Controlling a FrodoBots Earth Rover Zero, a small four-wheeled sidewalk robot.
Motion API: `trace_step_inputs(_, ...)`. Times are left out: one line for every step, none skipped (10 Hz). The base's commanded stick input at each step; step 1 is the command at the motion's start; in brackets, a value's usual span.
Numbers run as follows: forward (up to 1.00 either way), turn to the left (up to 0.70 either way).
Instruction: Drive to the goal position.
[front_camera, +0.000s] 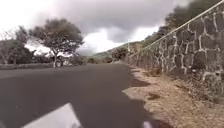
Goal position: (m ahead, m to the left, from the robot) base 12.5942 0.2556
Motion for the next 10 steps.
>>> trace_step_inputs(1.00,-0.23)
trace_step_inputs(1.00,-0.14)
trace_step_inputs(1.00,-0.01)
trace_step_inputs(1.00,-0.16)
trace_step_inputs(1.00,-0.10)
trace_step_inputs(1.00,-0.05)
trace_step_inputs(1.00,-0.32)
trace_step_inputs(1.00,-0.31)
trace_step_inputs(1.00,-0.33)
trace_step_inputs(1.00,-0.31)
